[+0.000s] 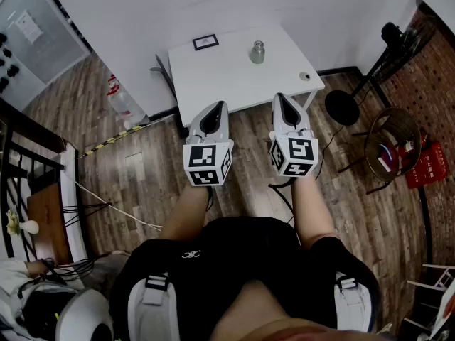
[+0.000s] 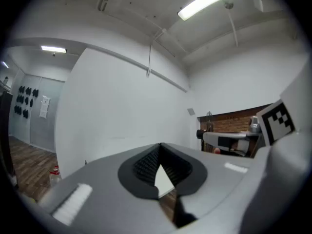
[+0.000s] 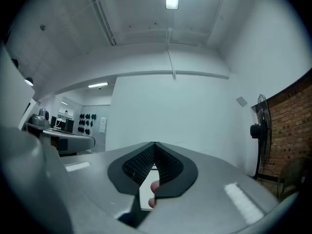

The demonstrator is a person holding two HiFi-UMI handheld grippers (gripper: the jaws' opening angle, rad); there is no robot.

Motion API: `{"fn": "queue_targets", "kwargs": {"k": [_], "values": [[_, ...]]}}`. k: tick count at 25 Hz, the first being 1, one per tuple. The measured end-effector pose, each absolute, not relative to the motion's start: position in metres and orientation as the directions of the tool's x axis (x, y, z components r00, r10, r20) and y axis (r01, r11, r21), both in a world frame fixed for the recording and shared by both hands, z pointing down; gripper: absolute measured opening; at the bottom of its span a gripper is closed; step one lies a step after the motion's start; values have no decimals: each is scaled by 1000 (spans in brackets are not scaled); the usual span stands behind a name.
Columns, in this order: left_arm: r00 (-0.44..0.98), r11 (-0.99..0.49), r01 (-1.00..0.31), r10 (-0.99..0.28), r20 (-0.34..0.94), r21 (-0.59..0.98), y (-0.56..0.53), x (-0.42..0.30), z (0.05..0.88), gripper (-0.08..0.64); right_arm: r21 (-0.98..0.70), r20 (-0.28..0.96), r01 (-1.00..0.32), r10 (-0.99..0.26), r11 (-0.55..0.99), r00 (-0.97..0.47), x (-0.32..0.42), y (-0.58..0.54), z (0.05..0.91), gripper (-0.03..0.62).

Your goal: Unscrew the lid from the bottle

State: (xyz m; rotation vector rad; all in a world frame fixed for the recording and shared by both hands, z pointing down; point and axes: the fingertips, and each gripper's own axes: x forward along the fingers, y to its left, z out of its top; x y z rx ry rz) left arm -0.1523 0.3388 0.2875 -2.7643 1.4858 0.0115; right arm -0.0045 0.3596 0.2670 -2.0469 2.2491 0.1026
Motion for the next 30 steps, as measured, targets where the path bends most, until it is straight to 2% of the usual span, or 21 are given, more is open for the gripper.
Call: {"fn": "queue_targets", "kwargs": {"k": [5, 20, 30], "values": [[567, -567, -824, -824, -13, 6, 335, -171, 287, 54, -61, -133, -995, -988, 83, -75, -18, 360, 266, -2], [640, -640, -768, -768, -14, 21, 318, -232, 298, 54, -42, -145, -999, -989, -24, 29, -76, 365, 274, -2], [658, -658, -753, -753, -19, 16, 291, -223, 305, 54, -43, -187, -998, -980, -54, 62, -58, 343, 274, -2]]}}
